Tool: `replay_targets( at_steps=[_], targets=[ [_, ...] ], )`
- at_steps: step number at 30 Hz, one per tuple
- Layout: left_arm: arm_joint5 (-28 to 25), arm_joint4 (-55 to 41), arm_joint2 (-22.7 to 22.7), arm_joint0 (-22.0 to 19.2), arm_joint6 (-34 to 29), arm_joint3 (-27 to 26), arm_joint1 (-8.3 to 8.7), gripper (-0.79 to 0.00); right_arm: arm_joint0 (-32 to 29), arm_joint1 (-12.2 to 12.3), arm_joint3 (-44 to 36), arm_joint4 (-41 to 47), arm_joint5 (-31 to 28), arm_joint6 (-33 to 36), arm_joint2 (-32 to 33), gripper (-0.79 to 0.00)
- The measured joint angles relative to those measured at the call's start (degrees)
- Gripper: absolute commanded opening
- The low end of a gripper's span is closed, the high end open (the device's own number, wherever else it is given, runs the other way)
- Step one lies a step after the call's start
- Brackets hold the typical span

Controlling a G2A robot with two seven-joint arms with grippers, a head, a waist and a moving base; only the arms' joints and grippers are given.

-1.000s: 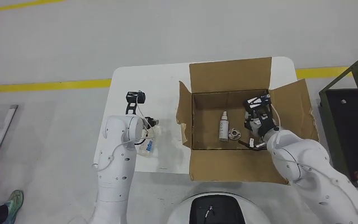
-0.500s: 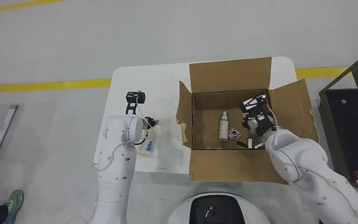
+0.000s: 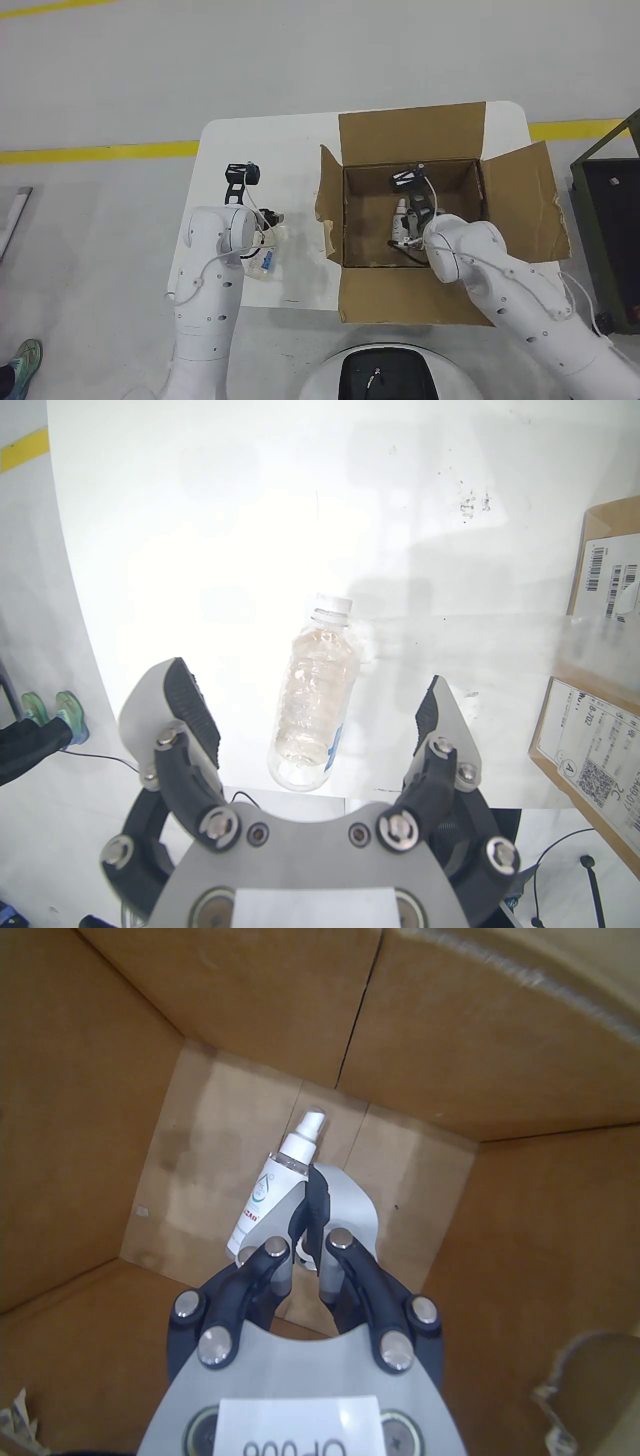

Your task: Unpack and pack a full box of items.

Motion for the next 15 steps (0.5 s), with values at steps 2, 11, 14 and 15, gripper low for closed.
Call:
replay_targets(
  at_steps=[2, 11, 14, 15],
  targets=[
    [0.0, 0.0, 0.0, 0.0, 0.0, 0.0, 0.0, 0.0, 0.5, -0.2, 0.5, 0.7, -0.2, -0.3, -0.2, -0.785],
    [0.0, 0.0, 0.0, 0.0, 0.0, 0.0, 0.0, 0.0, -0.3, -0.1, 0.2, -1.2, -1.1, -1.2, -0.1, -0.582],
    [0.0, 0.0, 0.0, 0.0, 0.0, 0.0, 0.0, 0.0, -0.6, -0.3, -0.2, -4.0, 0.1, 0.3, -0.8, -0.493],
    [0.0, 0.0, 0.0, 0.0, 0.0, 0.0, 0.0, 0.0, -0.6, -0.5, -0.1, -4.6, 1.1, 1.0, -1.2, -0.465]
  ],
)
